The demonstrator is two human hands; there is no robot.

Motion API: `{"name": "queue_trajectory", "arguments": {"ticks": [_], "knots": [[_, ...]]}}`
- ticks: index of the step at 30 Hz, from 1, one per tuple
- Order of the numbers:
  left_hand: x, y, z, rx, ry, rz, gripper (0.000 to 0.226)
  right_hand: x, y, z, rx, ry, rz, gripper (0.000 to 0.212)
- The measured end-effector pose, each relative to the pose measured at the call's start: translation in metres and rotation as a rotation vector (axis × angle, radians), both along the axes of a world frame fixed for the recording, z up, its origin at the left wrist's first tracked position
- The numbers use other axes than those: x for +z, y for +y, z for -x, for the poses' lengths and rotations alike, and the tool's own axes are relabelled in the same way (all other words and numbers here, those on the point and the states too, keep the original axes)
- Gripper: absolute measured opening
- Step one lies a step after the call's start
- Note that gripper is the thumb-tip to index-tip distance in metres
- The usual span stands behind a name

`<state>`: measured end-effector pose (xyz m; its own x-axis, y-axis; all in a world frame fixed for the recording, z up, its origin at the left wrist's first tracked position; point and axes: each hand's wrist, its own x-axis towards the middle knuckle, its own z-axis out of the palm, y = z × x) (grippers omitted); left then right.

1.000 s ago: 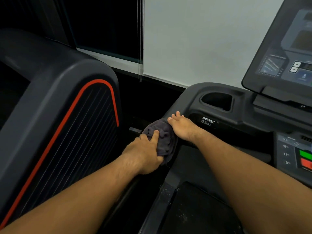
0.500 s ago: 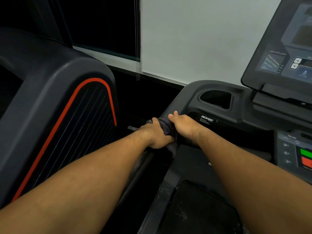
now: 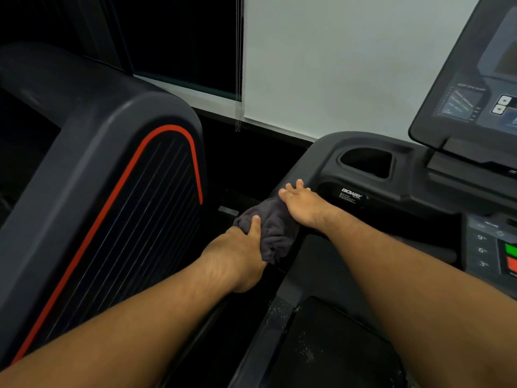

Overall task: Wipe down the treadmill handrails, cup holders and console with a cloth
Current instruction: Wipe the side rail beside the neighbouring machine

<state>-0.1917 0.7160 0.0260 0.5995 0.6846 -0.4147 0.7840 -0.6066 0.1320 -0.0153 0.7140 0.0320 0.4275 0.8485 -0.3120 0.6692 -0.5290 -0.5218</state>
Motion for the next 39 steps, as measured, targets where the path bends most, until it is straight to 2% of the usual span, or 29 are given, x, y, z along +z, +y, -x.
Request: {"name": "queue_trajectory", "arguments": {"ticks": [9,14,21,23,26,30,32,34,36,39], "knots": [[0.001,0.023,-0.018,0.037,-0.093,0.128,0.079,-0.004,0.001,-0.008,-0.013,0.063,-0.037,0.054],[0.003,0.022,-0.024,0.087,-0.147,0.121,0.072,-0.007,-0.01,0.004,0.023,-0.001,-0.064,0.052],[-0.011,0.004,0.033,0.13,-0.224,0.157,0.069,-0.012,-0.03,0.034,0.079,-0.13,-0.172,0.051],[-0.011,0.003,0.051,0.183,-0.299,0.206,0.063,-0.014,-0.033,0.045,0.096,-0.113,-0.167,0.051],[-0.005,0.003,0.058,0.213,-0.378,0.293,0.041,-0.016,-0.036,0.054,0.054,-0.032,-0.177,0.051],[-0.002,0.016,0.036,0.249,-0.423,0.317,0.04,-0.017,-0.043,0.061,0.015,0.023,-0.204,0.051],[-0.004,0.018,0.026,0.218,-0.396,0.294,0.054,-0.02,-0.047,0.063,0.016,0.025,-0.205,0.051],[-0.005,0.013,0.021,0.14,-0.283,0.223,0.073,-0.023,-0.05,0.064,-0.004,0.061,-0.233,0.049],[-0.004,0.003,0.024,0.049,-0.181,0.141,0.073,-0.022,-0.052,0.064,-0.052,0.136,-0.271,0.048],[-0.006,-0.012,0.038,-0.02,-0.132,0.062,0.073,-0.019,-0.053,0.065,-0.093,0.192,-0.28,0.048]]}}
